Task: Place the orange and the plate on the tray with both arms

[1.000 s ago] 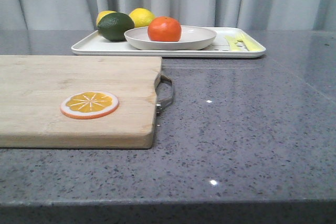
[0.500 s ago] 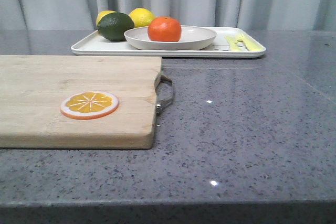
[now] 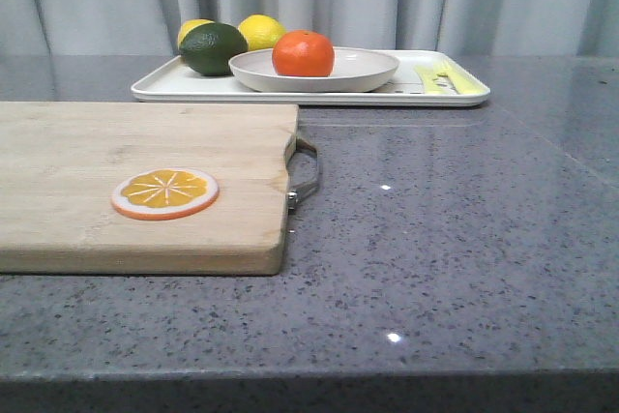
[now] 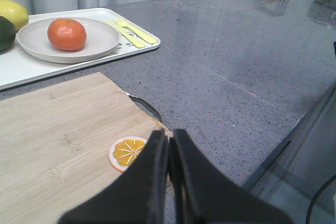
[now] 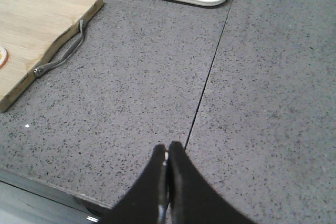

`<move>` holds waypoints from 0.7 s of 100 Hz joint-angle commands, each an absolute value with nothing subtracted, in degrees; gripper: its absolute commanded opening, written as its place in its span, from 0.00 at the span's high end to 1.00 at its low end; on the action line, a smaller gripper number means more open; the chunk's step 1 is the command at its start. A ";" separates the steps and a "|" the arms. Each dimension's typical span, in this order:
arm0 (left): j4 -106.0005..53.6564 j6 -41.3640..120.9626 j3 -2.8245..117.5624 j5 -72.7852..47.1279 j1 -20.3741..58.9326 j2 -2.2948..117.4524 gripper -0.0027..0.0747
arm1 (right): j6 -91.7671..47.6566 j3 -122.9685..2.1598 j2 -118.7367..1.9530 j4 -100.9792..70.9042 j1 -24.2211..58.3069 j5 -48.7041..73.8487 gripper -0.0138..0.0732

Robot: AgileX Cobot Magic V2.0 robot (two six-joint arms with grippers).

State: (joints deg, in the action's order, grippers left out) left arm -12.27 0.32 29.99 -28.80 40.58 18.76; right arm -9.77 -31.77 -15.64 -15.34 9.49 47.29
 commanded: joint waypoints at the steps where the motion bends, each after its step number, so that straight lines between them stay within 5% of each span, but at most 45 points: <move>1: -13.01 0.45 31.45 -24.34 40.53 19.13 0.99 | -10.17 -33.16 -16.18 -16.27 9.31 43.57 0.92; 30: -5.16 0.45 31.34 -15.29 39.16 19.13 0.99 | -10.17 -33.16 -16.18 -16.27 9.26 43.57 0.92; 70: -5.16 0.45 18.11 -0.66 22.29 12.11 0.99 | -10.17 -33.16 -16.18 -16.27 9.26 43.57 0.92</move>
State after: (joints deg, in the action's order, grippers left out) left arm -5.18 0.32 20.79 -8.77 26.07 13.86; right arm -9.77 -31.77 -15.64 -15.39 9.49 47.29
